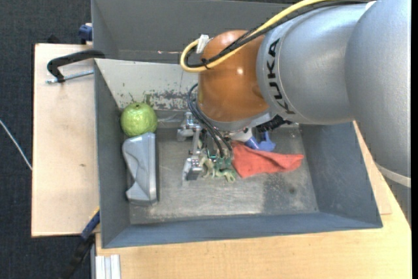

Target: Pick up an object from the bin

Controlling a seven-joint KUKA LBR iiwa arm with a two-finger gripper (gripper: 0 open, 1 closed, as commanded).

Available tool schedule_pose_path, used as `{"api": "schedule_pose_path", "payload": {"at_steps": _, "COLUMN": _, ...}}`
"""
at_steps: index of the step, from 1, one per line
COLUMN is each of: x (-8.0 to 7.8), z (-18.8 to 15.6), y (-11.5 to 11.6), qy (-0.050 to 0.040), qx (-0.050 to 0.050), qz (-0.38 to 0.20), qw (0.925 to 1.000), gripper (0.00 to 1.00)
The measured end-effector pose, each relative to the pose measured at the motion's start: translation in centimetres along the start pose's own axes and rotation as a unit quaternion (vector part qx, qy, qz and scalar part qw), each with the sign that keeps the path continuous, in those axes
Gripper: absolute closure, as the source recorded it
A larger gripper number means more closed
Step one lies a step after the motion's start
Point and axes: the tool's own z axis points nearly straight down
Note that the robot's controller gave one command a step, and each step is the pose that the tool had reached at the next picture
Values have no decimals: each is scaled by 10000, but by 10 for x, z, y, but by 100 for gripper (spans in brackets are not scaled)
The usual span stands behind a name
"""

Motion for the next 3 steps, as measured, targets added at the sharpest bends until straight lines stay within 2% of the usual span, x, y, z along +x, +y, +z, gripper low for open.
{"api": "schedule_pose_path", "payload": {"at_steps": 1, "x": -9, "z": 7, "y": -18, "qy": -5, "qx": -13, "qz": -344, "qw": 9994, "gripper": 0}}
{"api": "schedule_pose_path", "payload": {"at_steps": 2, "x": -14, "z": 46, "y": -52, "qy": -26, "qx": 6, "qz": -593, "qw": 9982, "gripper": 0}}
{"api": "schedule_pose_path", "payload": {"at_steps": 3, "x": -44, "z": 47, "y": -72, "qy": 19, "qx": -13, "qz": -1185, "qw": 9929, "gripper": 100}}
